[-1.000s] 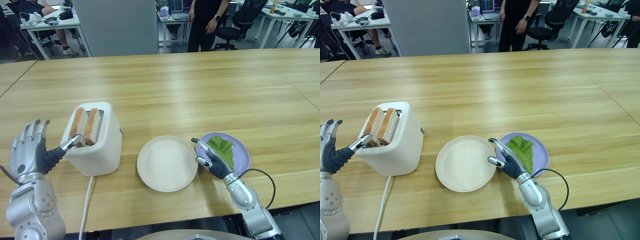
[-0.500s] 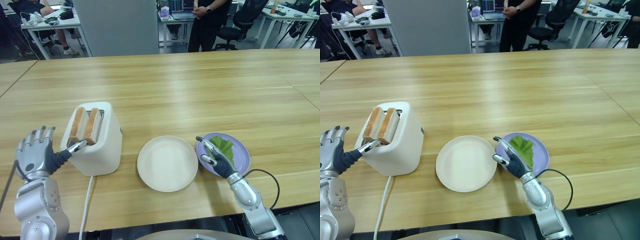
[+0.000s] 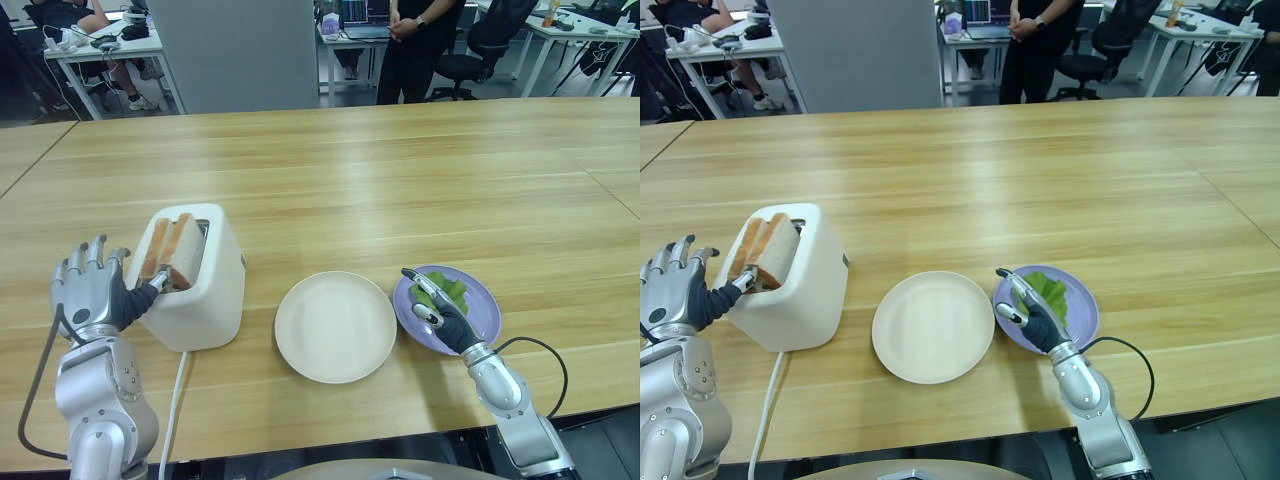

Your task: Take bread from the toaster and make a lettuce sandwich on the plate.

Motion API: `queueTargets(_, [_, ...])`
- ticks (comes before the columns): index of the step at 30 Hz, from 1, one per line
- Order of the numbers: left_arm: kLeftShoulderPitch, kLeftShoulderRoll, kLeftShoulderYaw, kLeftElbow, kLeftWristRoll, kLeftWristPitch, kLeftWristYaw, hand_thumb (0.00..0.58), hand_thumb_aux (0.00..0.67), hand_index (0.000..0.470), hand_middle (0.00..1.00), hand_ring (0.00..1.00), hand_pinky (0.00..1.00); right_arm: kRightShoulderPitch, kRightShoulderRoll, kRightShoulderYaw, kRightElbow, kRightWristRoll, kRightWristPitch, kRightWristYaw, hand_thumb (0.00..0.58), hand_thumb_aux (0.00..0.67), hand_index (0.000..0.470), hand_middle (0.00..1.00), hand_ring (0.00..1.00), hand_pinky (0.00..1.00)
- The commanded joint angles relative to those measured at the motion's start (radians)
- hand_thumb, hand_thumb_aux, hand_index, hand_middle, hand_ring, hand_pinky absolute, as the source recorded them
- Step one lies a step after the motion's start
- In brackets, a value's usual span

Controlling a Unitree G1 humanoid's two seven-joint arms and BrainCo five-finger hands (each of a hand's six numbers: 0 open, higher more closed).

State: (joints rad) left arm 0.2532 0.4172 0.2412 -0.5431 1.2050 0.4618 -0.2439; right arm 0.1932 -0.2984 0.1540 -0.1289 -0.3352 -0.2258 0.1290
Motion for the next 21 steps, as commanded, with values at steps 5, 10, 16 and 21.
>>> queueTargets(5, [-0.011,-0.007,-0.027,0.062,-0.026,-0.013,0.015,0.58,0.67,0.46,0.0,0.0,0.0,-0.018,0.003,-0.023,0.011,0.02,0.01,-0.004,0.0,0.0,0.0,0.0,0.0,0.0])
queueTargets(10, [0.0,-0.013,-0.027,0.068,-0.048,-0.013,0.029,0.58,0.67,0.46,0.0,0.0,0.0,-0.026,0.001,-0.032,0.018,0.029,0.011,-0.002,0.0,0.0,0.0,0.0,0.0,0.0])
queueTargets(16, [-0.019,-0.044,-0.011,0.04,-0.116,-0.026,0.095,0.58,0.67,0.46,0.0,0.0,0.0,-0.024,0.004,-0.032,0.025,0.029,0.009,-0.005,0.0,0.0,0.0,0.0,0.0,0.0])
queueTargets(21, [-0.085,-0.101,0.031,0.015,-0.251,-0.044,0.16,0.58,0.67,0.46,1.0,1.0,1.0,-0.025,0.008,-0.031,0.034,0.025,0.006,-0.007,0.0,0.0,0.0,0.0,0.0,0.0])
